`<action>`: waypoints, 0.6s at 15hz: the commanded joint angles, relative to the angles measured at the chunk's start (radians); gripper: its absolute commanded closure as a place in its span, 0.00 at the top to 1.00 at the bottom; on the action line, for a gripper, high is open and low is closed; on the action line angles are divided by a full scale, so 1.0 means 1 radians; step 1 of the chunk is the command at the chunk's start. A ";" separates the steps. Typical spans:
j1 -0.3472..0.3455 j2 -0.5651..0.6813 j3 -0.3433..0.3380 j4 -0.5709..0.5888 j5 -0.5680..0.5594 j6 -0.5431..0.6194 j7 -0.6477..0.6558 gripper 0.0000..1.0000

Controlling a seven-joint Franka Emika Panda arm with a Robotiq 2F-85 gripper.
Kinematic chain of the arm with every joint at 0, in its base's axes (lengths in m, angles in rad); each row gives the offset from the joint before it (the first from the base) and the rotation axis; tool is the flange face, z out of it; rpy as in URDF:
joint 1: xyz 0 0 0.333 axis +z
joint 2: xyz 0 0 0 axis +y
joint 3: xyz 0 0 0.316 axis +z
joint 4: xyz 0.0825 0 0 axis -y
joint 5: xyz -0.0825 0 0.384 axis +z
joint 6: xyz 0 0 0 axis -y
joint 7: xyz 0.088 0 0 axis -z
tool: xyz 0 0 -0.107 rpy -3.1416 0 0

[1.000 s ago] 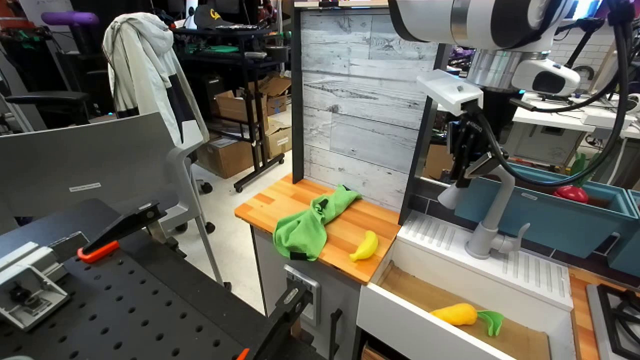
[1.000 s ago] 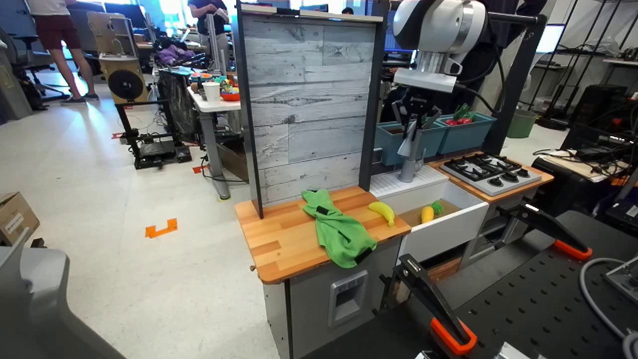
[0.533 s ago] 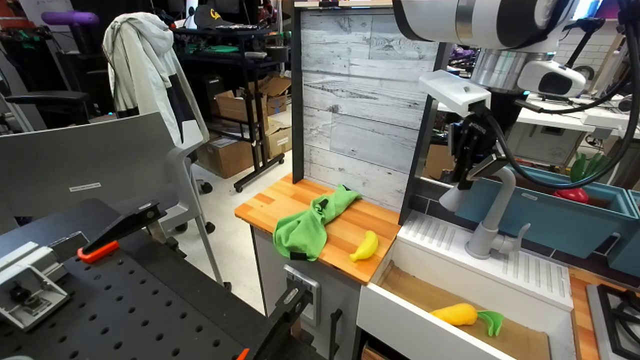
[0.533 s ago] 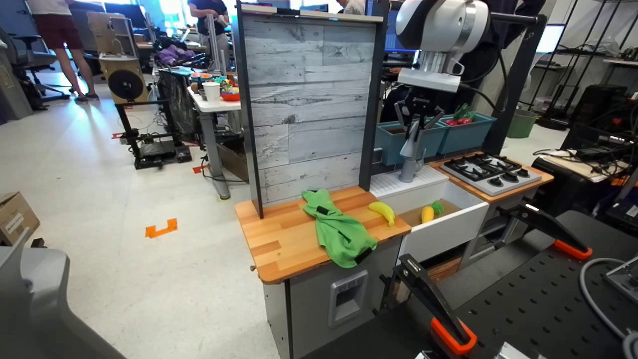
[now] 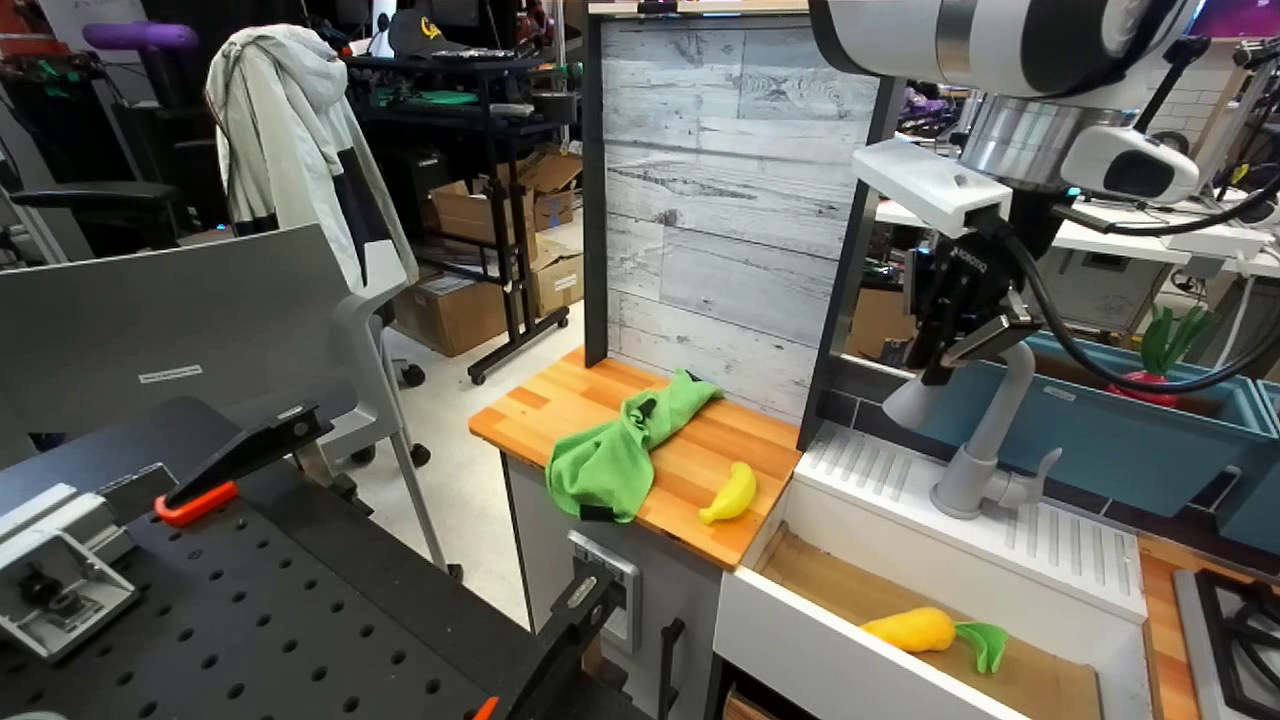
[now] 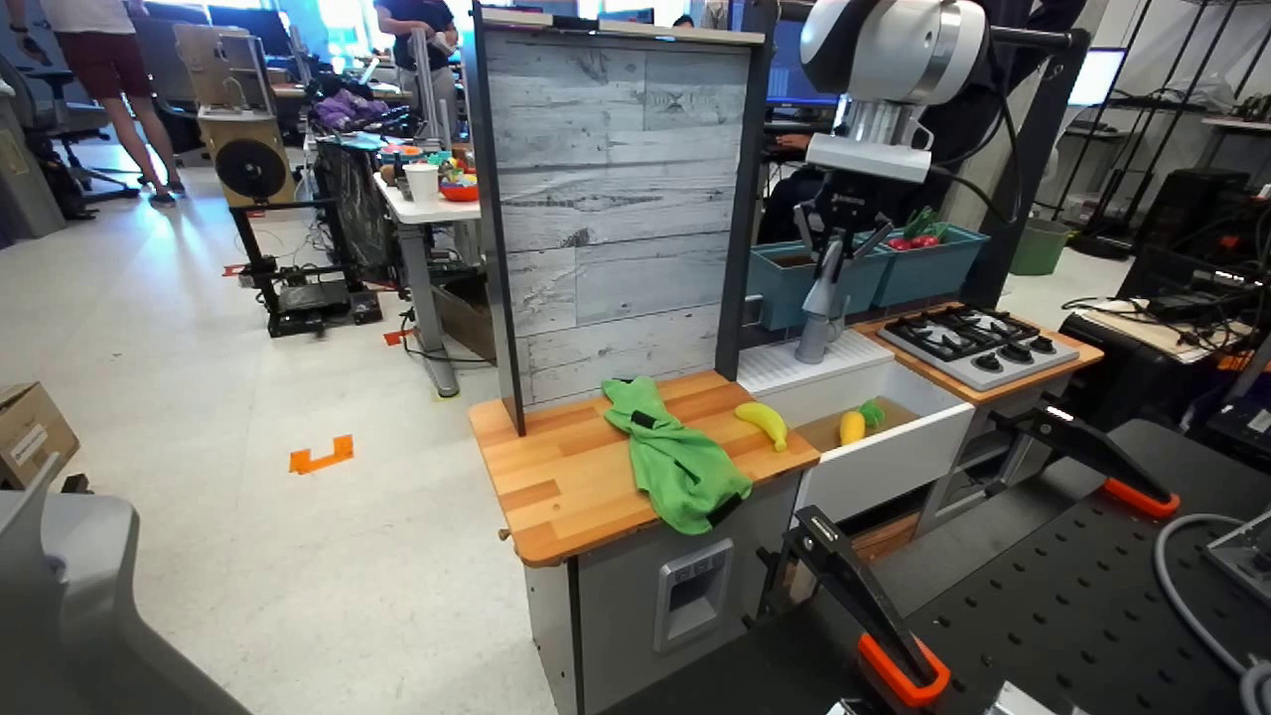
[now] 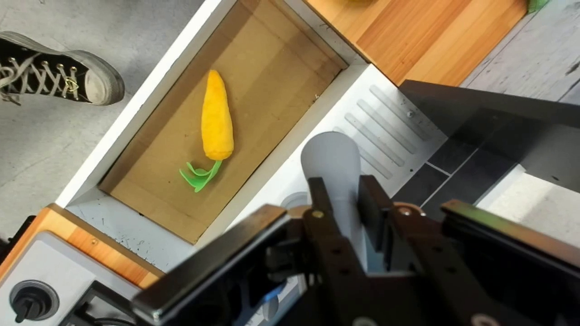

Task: Move the tap

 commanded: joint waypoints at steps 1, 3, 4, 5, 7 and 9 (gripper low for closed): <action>-0.055 0.024 -0.022 0.001 -0.016 -0.029 -0.027 0.06; -0.065 0.027 -0.020 0.004 -0.005 -0.035 -0.030 0.06; -0.068 0.027 -0.020 0.003 0.003 -0.035 -0.031 0.06; -0.072 0.027 -0.019 0.003 0.008 -0.036 -0.032 0.06; -0.078 0.026 -0.020 0.002 0.020 -0.037 -0.028 0.06; -0.081 0.025 -0.021 0.001 0.032 -0.037 -0.024 0.06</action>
